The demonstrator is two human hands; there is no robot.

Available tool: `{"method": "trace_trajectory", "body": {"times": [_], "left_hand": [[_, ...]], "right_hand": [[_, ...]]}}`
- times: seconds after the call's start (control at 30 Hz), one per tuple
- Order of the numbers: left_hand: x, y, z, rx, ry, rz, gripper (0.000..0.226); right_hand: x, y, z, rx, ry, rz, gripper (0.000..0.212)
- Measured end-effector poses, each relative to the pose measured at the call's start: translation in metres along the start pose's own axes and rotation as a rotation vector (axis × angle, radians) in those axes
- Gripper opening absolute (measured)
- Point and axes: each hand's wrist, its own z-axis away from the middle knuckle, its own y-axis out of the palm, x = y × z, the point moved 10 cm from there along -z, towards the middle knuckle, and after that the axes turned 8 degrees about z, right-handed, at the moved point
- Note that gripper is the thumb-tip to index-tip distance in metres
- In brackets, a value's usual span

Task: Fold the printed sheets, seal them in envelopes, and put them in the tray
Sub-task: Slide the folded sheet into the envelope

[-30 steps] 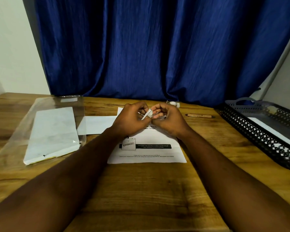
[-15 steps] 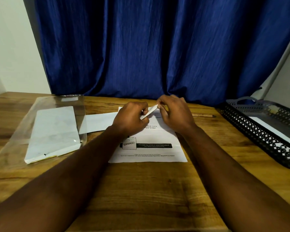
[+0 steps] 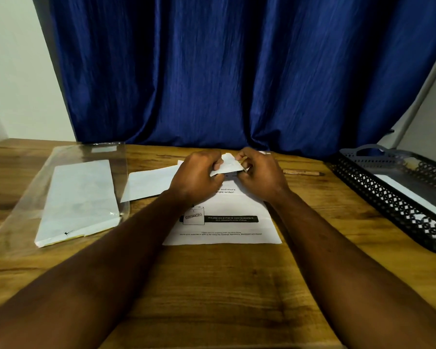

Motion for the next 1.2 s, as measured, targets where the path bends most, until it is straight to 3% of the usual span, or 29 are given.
{"method": "trace_trajectory", "body": {"times": [0.13,0.2,0.33,0.47,0.63,0.7,0.83,0.93,1.07,1.2], "left_hand": [[-0.005,0.001,0.001,0.029,0.031,-0.003,0.028],[-0.009,0.004,0.002,0.064,0.059,-0.008,0.024],[-0.01,0.008,0.004,0.106,0.06,-0.003,0.022],[-0.011,0.012,0.005,0.136,0.066,0.0,0.022],[-0.013,0.014,0.006,0.145,0.065,-0.017,0.021],[-0.014,0.012,0.006,0.138,0.056,-0.022,0.02],[-0.015,0.01,0.006,0.125,0.046,-0.029,0.018],[-0.021,0.008,0.006,0.108,0.061,-0.033,0.019],[-0.026,0.01,0.006,0.111,0.09,-0.049,0.017],[-0.027,0.014,0.006,0.141,0.123,-0.081,0.016]], "right_hand": [[0.0,0.025,0.014,0.307,0.077,-0.333,0.055],[-0.008,0.038,0.014,0.395,0.155,-0.404,0.046],[-0.024,0.043,0.011,0.27,0.545,-0.85,0.045],[-0.037,0.035,0.019,0.222,0.754,-0.75,0.038],[-0.044,0.028,0.018,0.24,0.727,-0.585,0.033],[-0.045,0.018,0.012,0.165,0.719,-0.533,0.032],[-0.044,-0.017,0.004,-0.004,0.567,-0.19,0.047],[-0.028,-0.011,0.003,0.092,0.467,-0.215,0.042],[-0.023,0.012,0.01,0.244,0.493,-0.298,0.038],[-0.017,0.015,0.011,0.361,0.43,-0.202,0.042]]}}
